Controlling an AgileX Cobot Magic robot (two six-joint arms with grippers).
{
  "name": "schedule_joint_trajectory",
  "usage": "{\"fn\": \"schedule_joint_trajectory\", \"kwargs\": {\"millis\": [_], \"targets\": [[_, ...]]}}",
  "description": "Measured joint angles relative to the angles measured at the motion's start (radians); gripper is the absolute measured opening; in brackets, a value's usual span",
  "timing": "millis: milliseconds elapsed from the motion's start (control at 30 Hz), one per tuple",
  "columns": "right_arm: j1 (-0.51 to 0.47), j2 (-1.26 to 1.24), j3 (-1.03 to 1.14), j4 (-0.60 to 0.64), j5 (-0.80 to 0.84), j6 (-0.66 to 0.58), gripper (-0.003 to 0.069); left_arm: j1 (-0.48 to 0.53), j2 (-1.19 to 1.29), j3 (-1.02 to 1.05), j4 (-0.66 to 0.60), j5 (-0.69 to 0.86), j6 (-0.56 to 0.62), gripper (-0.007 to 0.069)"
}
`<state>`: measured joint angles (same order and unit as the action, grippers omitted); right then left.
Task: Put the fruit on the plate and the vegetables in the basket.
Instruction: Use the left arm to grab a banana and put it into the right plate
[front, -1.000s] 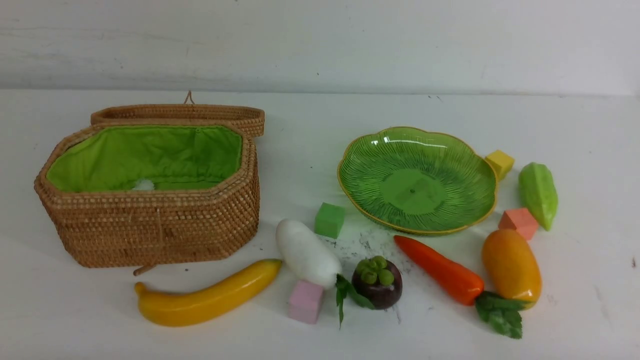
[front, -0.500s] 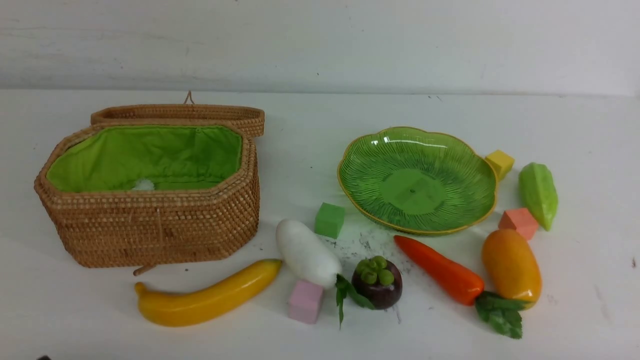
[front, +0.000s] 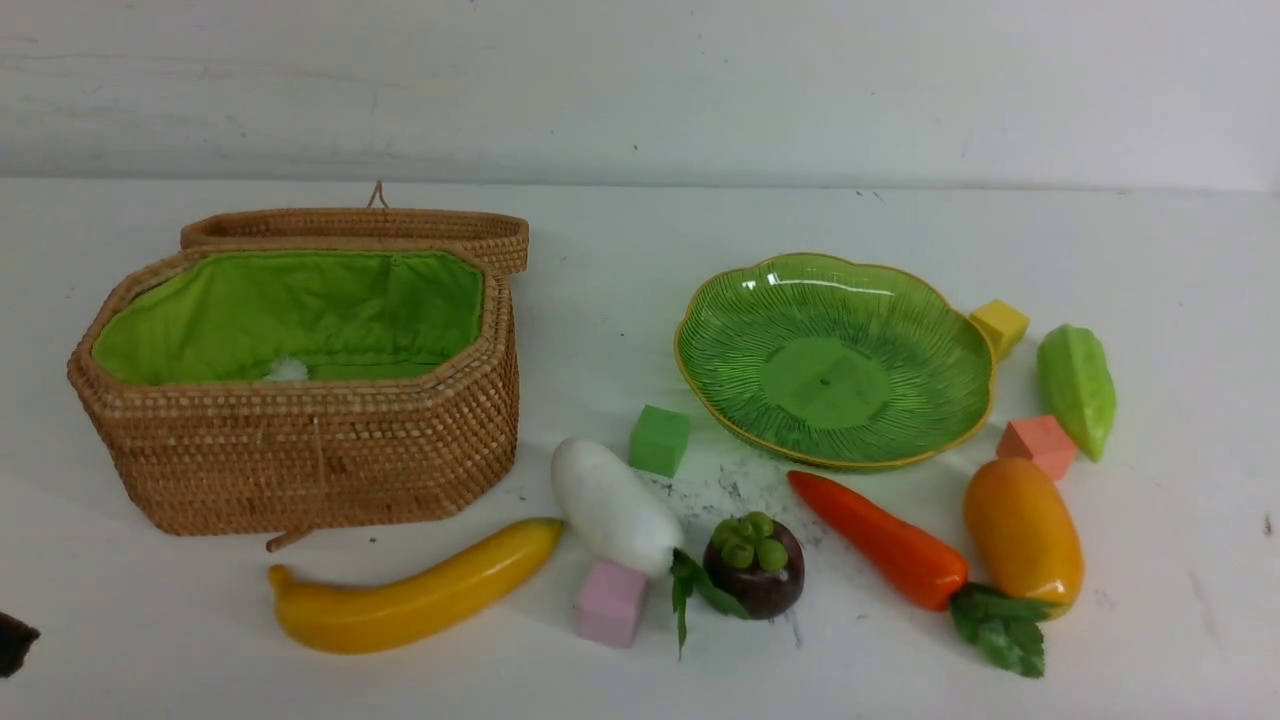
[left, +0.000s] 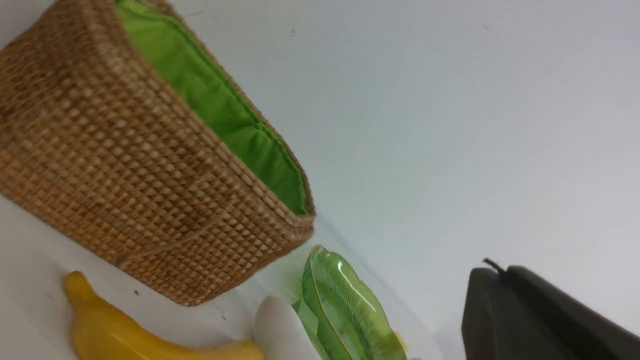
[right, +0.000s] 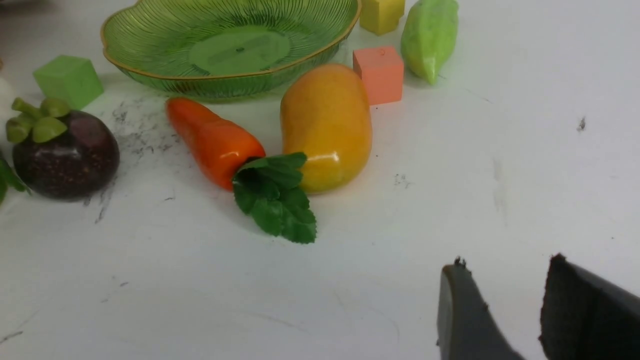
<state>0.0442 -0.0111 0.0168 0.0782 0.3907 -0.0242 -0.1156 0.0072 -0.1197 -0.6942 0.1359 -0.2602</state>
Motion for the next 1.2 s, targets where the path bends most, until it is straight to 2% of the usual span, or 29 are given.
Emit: {"fn": "schedule_joint_trajectory", "kwargs": {"millis": [133, 167, 200, 300, 333, 500, 600, 633, 667, 800, 900, 933, 967, 1067, 1167, 1200], "targets": [[0.0, 0.0, 0.0, 0.0, -0.003, 0.0, 0.024, 0.0, 0.111, -0.172, 0.02, 0.21, 0.099, -0.0013], [0.0, 0.0, 0.0, 0.0, -0.003, 0.0, 0.024, 0.0, 0.119, -0.172, 0.021, 0.21, 0.105, -0.0013], [0.0, 0.0, 0.002, 0.011, -0.015, 0.004, 0.024, 0.0, 0.186, -0.265, 0.028, 0.342, 0.157, -0.0013], [0.0, 0.0, 0.007, 0.071, -0.048, 0.048, 0.024, 0.0, 0.286, -0.376, 0.034, 0.506, 0.215, -0.0013], [0.0, 0.0, 0.01, 0.146, -0.081, 0.096, 0.024, 0.0, 0.358, -0.442, 0.037, 0.598, 0.246, -0.0013], [0.0, 0.0, 0.01, 0.343, -0.21, 0.184, 0.024, 0.0, 0.516, -0.527, 0.043, 0.662, 0.285, -0.0013], [0.0, 0.0, 0.01, 0.403, -0.274, 0.185, 0.0236, 0.0, 0.58, -0.544, 0.04, 0.664, 0.373, -0.0013], [0.0, 0.0, 0.01, 0.403, -0.274, 0.185, 0.0236, 0.0, 0.58, -0.544, 0.04, 0.664, 0.373, -0.0013], [0.0, 0.0, 0.008, 0.429, -0.259, 0.19, 0.0228, 0.0, 0.614, -0.554, 0.042, 0.676, 0.425, -0.0013], [0.0, 0.029, -0.149, 0.448, 0.012, 0.163, 0.0184, 0.0, 0.708, -0.611, 0.064, 0.776, 0.541, -0.0013], [0.0, 0.13, -0.352, 0.446, 0.253, 0.024, 0.0153, -0.001, 0.784, -0.659, 0.083, 0.855, 0.585, -0.0013], [0.002, 0.138, -0.368, 0.446, 0.27, 0.024, 0.015, -0.001, 0.784, -0.662, 0.083, 0.858, 0.587, -0.0013], [0.012, 0.195, -0.474, 0.445, 0.38, -0.04, 0.0141, -0.014, 0.814, -0.682, 0.096, 0.877, 0.594, -0.0013], [0.08, 0.309, -0.719, 0.444, 0.55, -0.143, 0.0134, -0.095, 0.873, -0.726, 0.16, 0.887, 0.599, -0.0013], [0.169, 0.376, -0.879, 0.432, 0.625, -0.172, 0.0134, -0.212, 0.917, -0.763, 0.266, 0.902, 0.588, -0.0013], [0.184, 0.385, -0.9, 0.431, 0.629, -0.176, 0.0134, -0.221, 0.922, -0.765, 0.273, 0.903, 0.585, -0.0013]]}}
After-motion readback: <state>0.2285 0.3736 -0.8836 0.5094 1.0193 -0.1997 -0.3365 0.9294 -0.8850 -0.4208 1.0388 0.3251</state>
